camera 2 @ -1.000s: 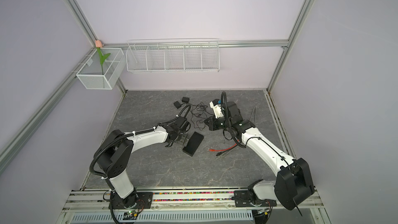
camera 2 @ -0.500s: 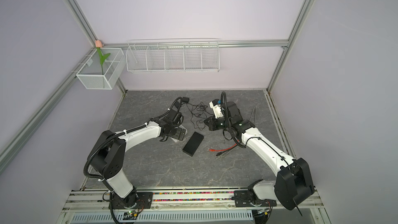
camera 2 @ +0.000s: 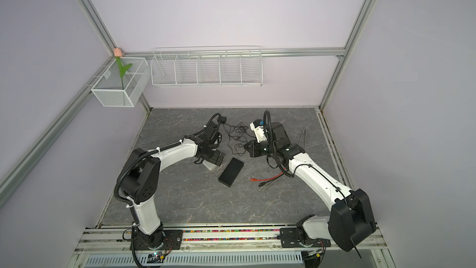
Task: Insert the plug into the switch port
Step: 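Close the left gripper on the white router and lift it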
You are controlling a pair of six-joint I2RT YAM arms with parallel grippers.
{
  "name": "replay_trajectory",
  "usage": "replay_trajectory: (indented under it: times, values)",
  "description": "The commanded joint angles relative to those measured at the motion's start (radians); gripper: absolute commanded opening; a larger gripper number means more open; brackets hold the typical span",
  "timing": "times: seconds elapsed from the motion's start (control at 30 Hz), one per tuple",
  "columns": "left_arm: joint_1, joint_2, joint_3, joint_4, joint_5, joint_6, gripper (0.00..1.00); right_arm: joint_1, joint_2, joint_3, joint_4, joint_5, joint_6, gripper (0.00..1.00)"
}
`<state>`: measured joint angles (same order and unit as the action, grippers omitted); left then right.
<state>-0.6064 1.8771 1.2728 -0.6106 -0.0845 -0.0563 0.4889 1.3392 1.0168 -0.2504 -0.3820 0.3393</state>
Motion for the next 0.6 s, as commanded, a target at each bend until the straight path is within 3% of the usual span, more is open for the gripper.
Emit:
replay_trajectory:
  times: [0.0,0.33,0.57]
  values:
    - [0.005,0.028,0.031,-0.044,0.008,0.03,0.99,0.005,-0.023,-0.021,0.017,-0.022,-0.016,0.07]
    - [0.005,0.093,0.031,-0.061,0.039,0.03,0.93,0.001,-0.016,-0.011,0.022,-0.021,-0.006,0.06]
    - [0.005,0.117,0.015,-0.068,0.074,0.017,0.64,-0.002,-0.016,-0.015,0.026,-0.02,0.0,0.07]
